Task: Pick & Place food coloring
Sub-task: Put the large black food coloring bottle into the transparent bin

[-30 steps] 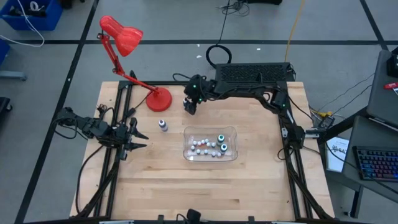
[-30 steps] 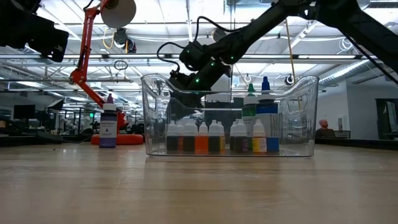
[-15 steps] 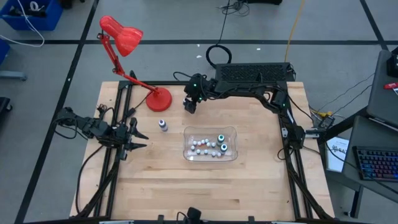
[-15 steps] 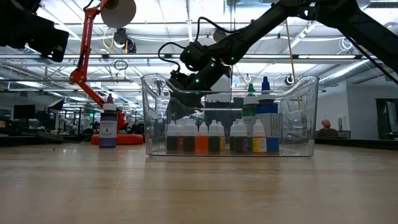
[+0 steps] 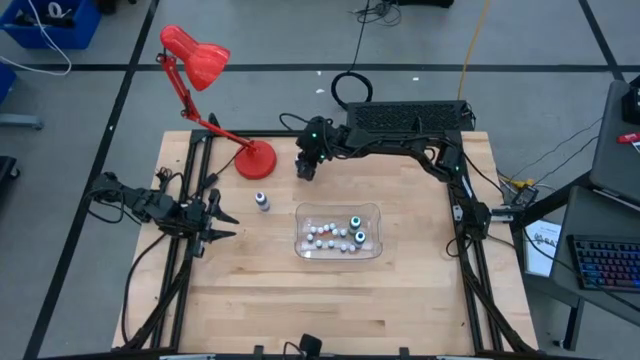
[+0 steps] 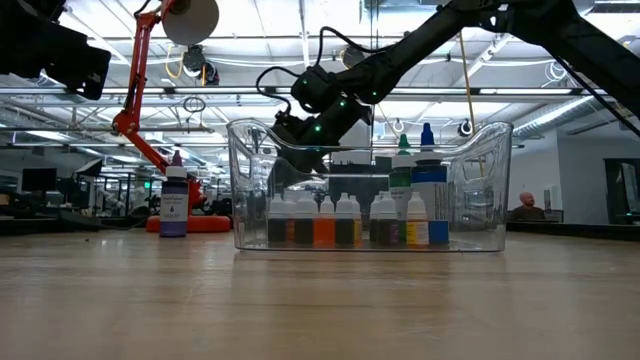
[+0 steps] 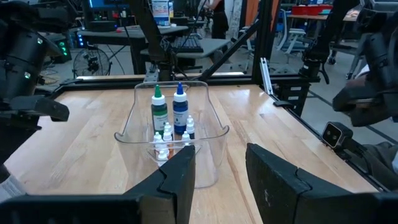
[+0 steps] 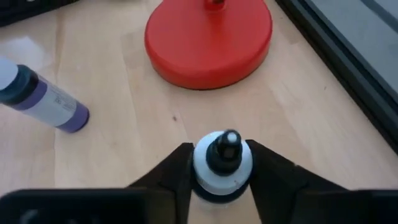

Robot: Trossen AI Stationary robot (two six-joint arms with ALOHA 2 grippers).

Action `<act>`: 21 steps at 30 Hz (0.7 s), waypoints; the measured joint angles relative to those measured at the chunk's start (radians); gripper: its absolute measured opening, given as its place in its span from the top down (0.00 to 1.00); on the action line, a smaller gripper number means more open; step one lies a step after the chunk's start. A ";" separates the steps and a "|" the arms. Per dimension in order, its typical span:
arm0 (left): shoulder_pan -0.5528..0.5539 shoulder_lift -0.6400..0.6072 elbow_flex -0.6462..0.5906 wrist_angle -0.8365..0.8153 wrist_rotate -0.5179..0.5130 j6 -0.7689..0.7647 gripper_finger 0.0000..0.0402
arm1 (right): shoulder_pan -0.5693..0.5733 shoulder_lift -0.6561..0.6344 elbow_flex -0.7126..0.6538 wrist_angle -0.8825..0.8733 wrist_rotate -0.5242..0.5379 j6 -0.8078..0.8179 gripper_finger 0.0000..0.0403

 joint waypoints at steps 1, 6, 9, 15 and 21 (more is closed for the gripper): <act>0.000 0.000 0.000 0.000 0.000 0.000 0.64 | 0.000 -0.001 0.000 0.001 -0.004 -0.011 0.74; 0.000 0.000 0.000 0.000 0.000 0.000 0.64 | 0.033 -0.029 -0.002 -0.010 -0.024 -0.068 0.74; 0.000 0.000 0.000 0.000 0.000 0.000 0.64 | 0.074 -0.096 -0.002 -0.048 -0.022 -0.093 0.74; 0.000 0.000 0.000 0.000 0.000 0.000 0.64 | 0.190 -0.296 -0.001 -0.245 -0.010 -0.117 0.74; 0.000 0.000 0.000 0.000 0.000 0.000 0.64 | 0.375 -0.476 0.000 -0.474 0.244 -0.077 0.74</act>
